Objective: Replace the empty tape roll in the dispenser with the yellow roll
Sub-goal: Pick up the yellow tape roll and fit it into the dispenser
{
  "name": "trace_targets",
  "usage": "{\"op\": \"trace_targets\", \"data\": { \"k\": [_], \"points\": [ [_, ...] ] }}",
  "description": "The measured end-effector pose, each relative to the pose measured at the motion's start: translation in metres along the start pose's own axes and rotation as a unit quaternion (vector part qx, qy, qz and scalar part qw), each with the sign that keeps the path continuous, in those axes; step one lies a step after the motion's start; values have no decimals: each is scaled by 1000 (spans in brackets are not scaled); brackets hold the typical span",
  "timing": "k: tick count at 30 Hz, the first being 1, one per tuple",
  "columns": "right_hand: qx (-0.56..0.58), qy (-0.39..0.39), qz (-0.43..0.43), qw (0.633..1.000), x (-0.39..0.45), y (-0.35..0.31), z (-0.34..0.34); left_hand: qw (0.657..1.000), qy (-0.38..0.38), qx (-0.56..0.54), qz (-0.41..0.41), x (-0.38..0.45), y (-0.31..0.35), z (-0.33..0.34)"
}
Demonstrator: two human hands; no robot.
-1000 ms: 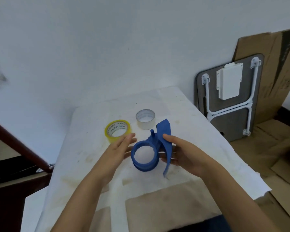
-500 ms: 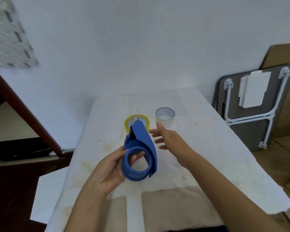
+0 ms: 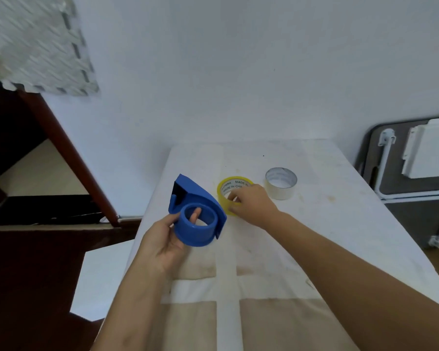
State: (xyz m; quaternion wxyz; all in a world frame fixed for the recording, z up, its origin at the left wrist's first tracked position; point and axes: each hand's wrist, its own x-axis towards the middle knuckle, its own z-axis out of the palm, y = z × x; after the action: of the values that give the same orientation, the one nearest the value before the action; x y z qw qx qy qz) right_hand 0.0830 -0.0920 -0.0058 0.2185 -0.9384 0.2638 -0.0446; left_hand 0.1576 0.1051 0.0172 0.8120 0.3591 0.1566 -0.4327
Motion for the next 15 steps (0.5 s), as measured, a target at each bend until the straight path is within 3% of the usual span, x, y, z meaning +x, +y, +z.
{"op": "trace_targets", "data": {
  "k": [3,5,8,10,11,15],
  "points": [
    [62,25,-14,998,-8,7,-7,1000,-6,16,9,2,-3,2],
    [221,59,32,973,-18,13,-16,999,-14,26,11,4,-6,3],
    [496,67,131,856,-36,31,-28,999,-15,42,14,5,-14,6],
    [608,72,186,768,-49,43,-34,999,-17,48,16,5,-19,10],
    [636,73,202,741,-58,46,-37,998,-19,52,17,5,-23,13],
    [659,77,190,724,-92,55,-47,997,-30,65,20,3,-38,23]
  ]
}}
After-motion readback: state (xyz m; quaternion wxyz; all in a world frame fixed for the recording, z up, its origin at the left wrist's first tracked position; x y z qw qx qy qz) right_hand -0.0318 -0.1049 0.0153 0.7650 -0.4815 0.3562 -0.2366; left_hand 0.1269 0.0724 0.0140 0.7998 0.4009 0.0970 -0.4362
